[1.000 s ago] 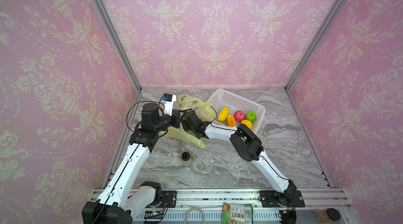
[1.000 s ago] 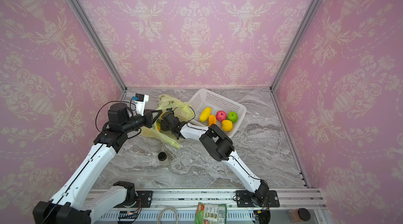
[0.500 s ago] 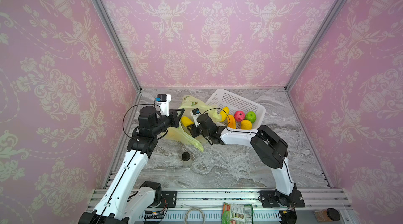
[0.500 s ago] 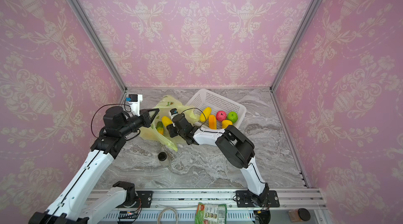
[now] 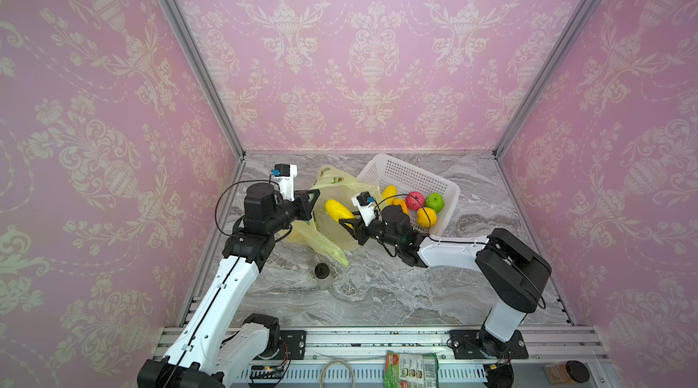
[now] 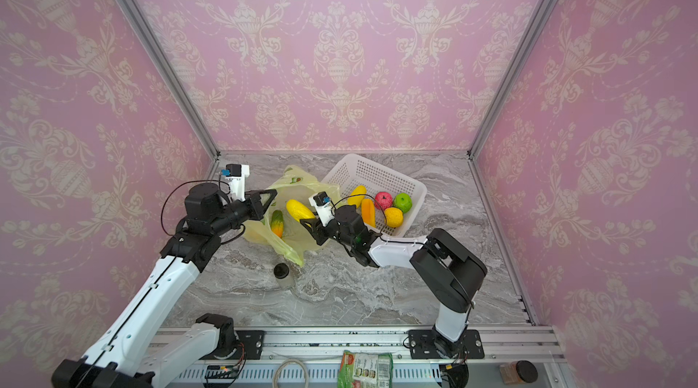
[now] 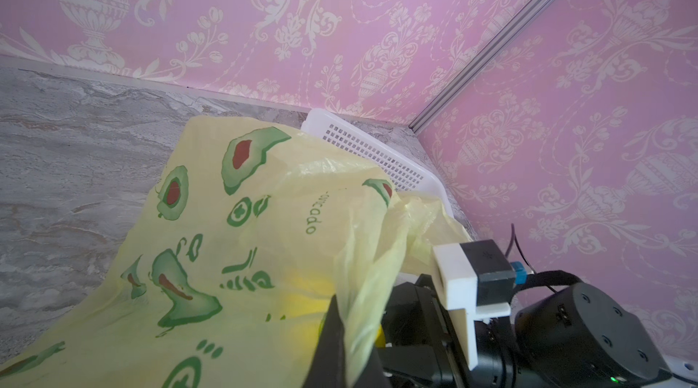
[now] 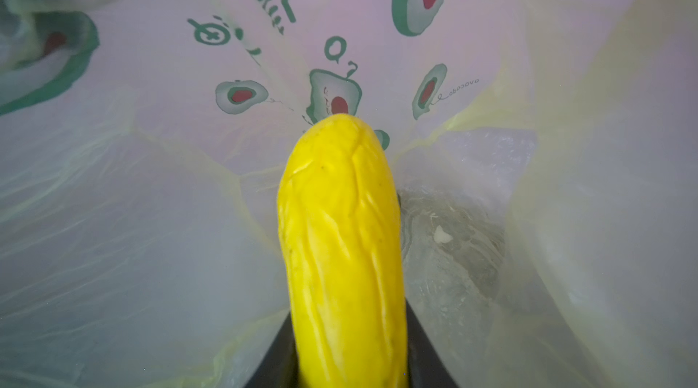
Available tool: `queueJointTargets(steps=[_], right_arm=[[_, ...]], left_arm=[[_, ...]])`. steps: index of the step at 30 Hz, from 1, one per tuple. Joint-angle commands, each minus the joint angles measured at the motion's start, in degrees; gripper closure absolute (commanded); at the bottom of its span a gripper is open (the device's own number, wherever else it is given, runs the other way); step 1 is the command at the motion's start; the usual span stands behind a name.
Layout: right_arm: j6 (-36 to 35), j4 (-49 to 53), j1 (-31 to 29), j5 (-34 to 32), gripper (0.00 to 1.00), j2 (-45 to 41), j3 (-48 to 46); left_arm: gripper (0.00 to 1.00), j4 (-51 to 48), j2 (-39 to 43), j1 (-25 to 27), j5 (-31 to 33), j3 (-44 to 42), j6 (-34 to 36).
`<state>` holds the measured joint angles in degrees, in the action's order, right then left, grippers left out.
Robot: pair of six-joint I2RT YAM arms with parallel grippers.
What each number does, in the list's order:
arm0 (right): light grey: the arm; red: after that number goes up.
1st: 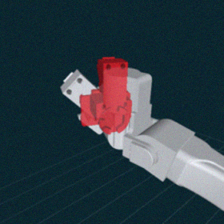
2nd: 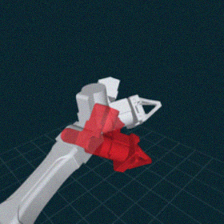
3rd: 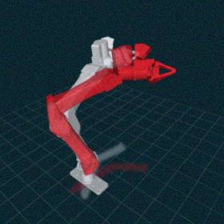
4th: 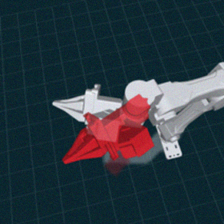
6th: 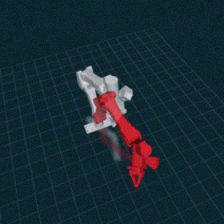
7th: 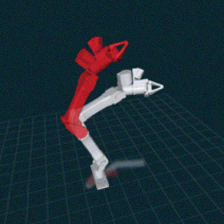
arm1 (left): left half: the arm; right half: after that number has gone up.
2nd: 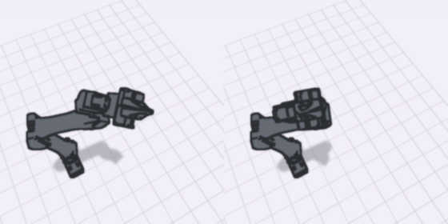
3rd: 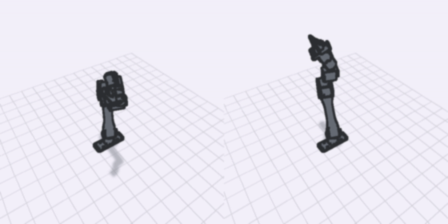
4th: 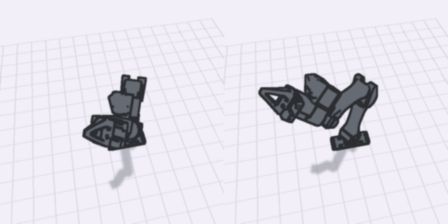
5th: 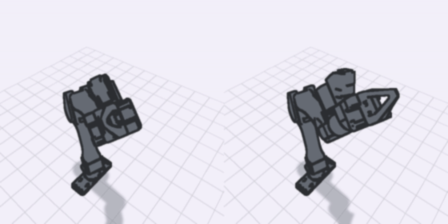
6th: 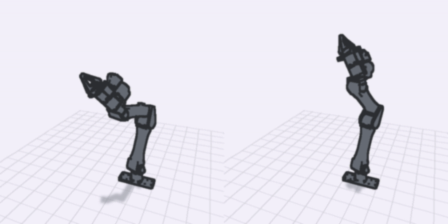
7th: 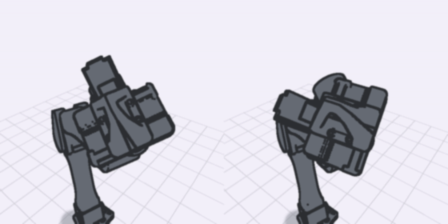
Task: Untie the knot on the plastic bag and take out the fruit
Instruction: 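Lift the yellow elongated fruit out and carry it to the basket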
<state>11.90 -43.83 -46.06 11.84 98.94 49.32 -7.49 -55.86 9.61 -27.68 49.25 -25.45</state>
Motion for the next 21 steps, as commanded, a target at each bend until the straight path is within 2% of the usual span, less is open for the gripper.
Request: queueJointTargets(steps=[1,6,15,21], right_arm=[[-2.8,-8.3,1.0,2.8,0.79,-6.6,-4.2],[-0.7,-11.7,5.4,1.7,0.82,-15.9,-11.4],[1.1,-4.9,12.1,-13.6,0.88,-29.6,-18.0],[8.5,3.0,18.8,-24.3,0.88,-29.8,-17.4]], left_arm=[[1.00,-0.9,0.2,0.4,0.4,1.5,-0.3],[1.00,-0.3,-0.5,0.3,-0.7,1.2,-0.5],[1.00,-0.4,-0.5,0.3,-1.3,0.8,-0.2],[1.00,0.2,0.0,0.3,-1.8,0.8,-0.5]])
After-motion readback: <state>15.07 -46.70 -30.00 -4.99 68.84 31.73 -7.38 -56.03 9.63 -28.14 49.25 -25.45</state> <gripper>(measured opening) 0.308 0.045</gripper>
